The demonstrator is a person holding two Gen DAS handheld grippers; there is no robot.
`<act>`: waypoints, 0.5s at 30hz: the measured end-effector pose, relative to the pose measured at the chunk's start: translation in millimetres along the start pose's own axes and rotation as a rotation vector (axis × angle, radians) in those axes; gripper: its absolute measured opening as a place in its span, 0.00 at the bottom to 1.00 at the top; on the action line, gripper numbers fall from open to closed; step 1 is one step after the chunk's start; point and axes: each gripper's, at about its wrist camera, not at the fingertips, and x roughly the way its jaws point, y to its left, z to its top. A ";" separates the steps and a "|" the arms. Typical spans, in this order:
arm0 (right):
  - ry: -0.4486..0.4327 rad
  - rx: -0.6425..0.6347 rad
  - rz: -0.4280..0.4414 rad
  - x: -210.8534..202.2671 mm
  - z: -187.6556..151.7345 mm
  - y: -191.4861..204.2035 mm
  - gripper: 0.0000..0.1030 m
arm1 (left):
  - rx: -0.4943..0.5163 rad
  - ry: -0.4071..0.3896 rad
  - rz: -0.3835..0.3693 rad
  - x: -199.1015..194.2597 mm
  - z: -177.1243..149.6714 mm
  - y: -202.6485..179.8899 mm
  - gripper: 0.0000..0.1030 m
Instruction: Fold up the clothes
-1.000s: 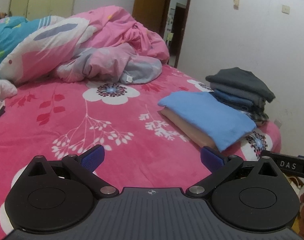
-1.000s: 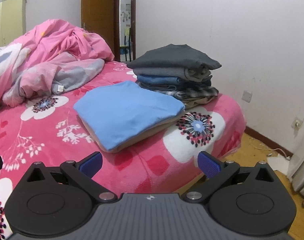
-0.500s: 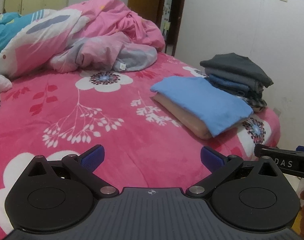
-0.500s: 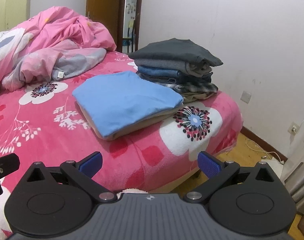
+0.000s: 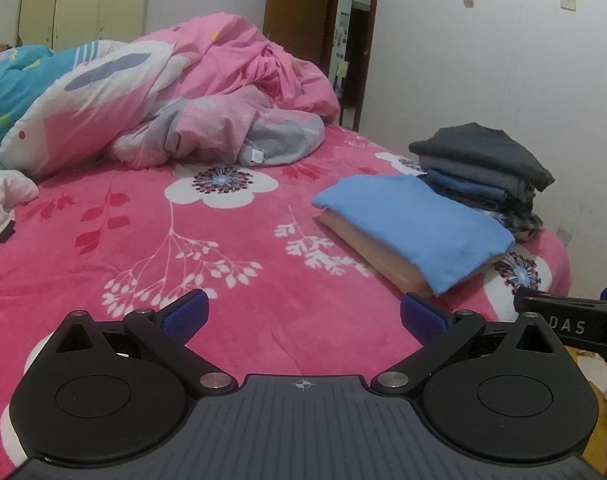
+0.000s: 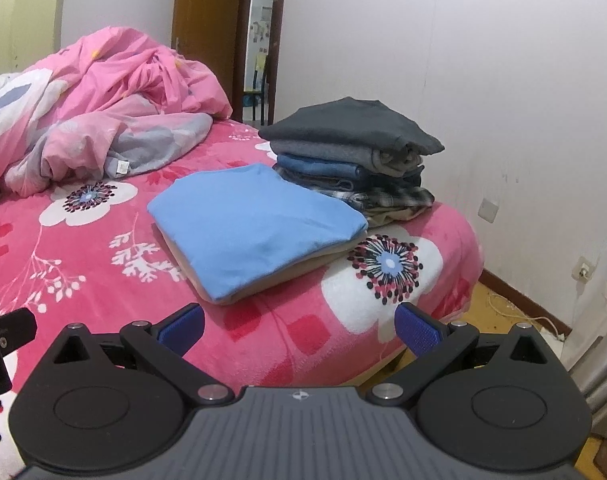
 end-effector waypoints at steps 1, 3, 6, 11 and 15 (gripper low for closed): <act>-0.001 -0.002 0.001 -0.3 0.1 0.6 1.00 | 0.000 -0.004 0.001 -0.7 -0.2 0.3 1.00; -0.004 -0.006 0.002 -0.8 0.2 1.8 1.00 | 0.001 -0.010 0.004 -1.8 -0.5 0.9 1.00; -0.007 -0.012 0.003 -1.6 0.3 3.6 1.00 | 0.002 -0.012 0.007 -2.4 -0.6 1.9 1.00; -0.013 -0.020 0.003 -3.2 0.1 6.4 1.00 | 0.006 -0.008 0.002 -2.0 -1.5 2.2 1.00; -0.013 -0.022 0.002 -3.5 -0.7 6.6 1.00 | 0.007 -0.004 0.001 -1.4 -2.4 2.1 1.00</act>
